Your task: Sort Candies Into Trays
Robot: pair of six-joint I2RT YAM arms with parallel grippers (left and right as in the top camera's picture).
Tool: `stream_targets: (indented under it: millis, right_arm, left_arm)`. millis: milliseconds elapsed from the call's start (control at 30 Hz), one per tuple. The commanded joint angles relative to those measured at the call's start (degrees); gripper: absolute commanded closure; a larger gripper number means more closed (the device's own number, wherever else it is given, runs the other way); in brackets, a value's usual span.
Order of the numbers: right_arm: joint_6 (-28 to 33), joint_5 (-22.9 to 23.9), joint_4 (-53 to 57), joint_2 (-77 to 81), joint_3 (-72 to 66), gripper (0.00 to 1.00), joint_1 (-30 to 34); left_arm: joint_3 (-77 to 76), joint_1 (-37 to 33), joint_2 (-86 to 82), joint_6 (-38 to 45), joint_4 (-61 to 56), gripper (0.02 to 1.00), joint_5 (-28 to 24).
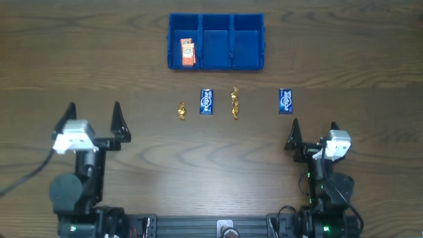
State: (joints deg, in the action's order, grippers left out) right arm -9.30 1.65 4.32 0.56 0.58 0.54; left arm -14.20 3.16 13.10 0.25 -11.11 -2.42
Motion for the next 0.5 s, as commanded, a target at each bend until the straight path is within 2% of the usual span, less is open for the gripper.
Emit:
stream_targets:
  millis: [33, 233, 500]
  right_arm:
    - [0.83, -0.31, 0.35, -0.39, -0.13, 0.003, 0.35]
    - [0.83, -0.28, 0.35, -0.39, -0.13, 0.003, 0.35]
    - [0.83, -0.31, 0.35, -0.39, -0.13, 0.003, 0.35]
  left_arm:
    - [10.12, -1.31, -7.19, 4.28, -4.98, 0.02, -6.84]
    - [13.94, -1.31, -10.62, 9.22, -2.6, 0.02, -11.43]
    - [13.94, -1.31, -11.65, 10.45, 5.2, 0.02, -12.41]
